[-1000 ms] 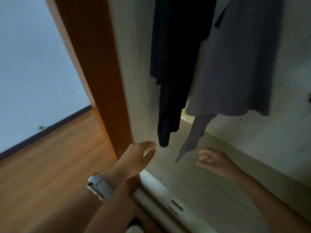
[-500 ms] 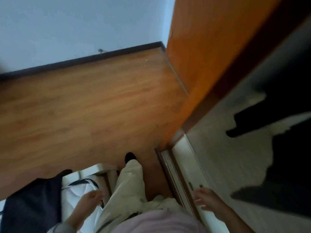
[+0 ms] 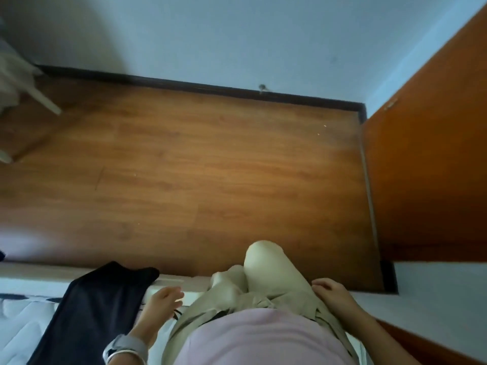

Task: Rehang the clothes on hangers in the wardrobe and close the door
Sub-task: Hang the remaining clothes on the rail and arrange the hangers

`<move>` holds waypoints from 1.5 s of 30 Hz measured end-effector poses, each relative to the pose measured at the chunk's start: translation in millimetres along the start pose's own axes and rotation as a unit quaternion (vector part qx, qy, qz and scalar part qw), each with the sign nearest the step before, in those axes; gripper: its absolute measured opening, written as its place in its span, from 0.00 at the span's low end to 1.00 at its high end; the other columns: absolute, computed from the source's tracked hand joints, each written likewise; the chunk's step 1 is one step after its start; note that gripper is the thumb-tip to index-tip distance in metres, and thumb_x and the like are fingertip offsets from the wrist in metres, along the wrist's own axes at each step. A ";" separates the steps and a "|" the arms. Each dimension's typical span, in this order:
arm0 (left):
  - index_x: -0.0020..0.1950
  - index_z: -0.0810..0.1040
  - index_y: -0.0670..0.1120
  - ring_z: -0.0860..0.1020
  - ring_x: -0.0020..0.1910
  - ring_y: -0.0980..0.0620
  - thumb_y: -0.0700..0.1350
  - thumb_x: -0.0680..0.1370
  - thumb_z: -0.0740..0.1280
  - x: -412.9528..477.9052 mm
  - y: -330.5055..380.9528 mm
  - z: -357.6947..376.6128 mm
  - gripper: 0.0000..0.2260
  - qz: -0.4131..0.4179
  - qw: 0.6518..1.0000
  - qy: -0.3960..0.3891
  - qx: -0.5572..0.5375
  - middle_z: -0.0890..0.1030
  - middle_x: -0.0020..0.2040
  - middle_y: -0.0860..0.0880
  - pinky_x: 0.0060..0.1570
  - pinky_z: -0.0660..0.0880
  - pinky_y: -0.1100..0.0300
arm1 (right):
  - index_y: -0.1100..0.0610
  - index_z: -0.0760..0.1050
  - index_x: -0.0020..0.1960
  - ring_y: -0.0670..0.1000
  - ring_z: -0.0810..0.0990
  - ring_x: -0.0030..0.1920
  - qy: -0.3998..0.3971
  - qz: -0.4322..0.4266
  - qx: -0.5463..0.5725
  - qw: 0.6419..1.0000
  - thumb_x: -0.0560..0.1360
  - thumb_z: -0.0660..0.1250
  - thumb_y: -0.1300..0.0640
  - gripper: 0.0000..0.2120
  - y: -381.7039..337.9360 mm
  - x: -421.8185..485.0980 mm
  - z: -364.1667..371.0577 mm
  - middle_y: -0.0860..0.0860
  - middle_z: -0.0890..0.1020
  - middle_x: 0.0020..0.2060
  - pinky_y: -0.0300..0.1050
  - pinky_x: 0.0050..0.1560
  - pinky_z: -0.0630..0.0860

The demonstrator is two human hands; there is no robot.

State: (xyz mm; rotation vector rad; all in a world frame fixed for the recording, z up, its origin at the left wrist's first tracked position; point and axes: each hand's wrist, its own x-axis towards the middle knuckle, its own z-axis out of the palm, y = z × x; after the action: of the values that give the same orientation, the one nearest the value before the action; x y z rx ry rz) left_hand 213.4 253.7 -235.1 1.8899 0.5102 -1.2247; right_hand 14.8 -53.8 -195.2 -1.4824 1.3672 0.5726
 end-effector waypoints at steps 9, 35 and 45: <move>0.29 0.71 0.44 0.71 0.31 0.46 0.37 0.77 0.60 59.6 64.9 0.1 0.15 -0.129 0.970 0.051 -0.200 0.73 0.33 0.43 0.35 0.67 0.57 | 0.59 0.76 0.49 0.50 0.75 0.44 -0.042 -0.001 -0.145 0.988 0.78 0.61 0.58 0.07 -162.8 116.6 -57.6 0.56 0.77 0.48 0.40 0.39 0.70; 0.49 0.75 0.47 0.76 0.48 0.49 0.42 0.79 0.60 81.2 94.1 -212.1 0.05 -0.154 0.674 0.351 -0.631 0.79 0.45 0.48 0.42 0.71 0.58 | 0.57 0.74 0.51 0.48 0.77 0.36 -0.276 -0.315 -0.572 0.705 0.78 0.59 0.60 0.06 -649.7 81.3 416.5 0.53 0.80 0.41 0.37 0.35 0.69; 0.58 0.75 0.44 0.76 0.51 0.49 0.44 0.80 0.58 101.8 94.0 -286.2 0.10 -0.214 0.524 0.358 -0.743 0.79 0.52 0.46 0.52 0.68 0.56 | 0.57 0.75 0.49 0.52 0.76 0.38 -0.273 -0.290 -0.701 0.591 0.78 0.60 0.59 0.06 -722.8 32.7 606.8 0.53 0.80 0.39 0.42 0.37 0.69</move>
State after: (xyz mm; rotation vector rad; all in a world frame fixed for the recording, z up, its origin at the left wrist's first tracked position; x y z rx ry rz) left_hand 485.4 418.4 -229.3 0.5163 1.7936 0.1793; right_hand 860.6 365.8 -210.8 -2.4142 -0.4340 1.6643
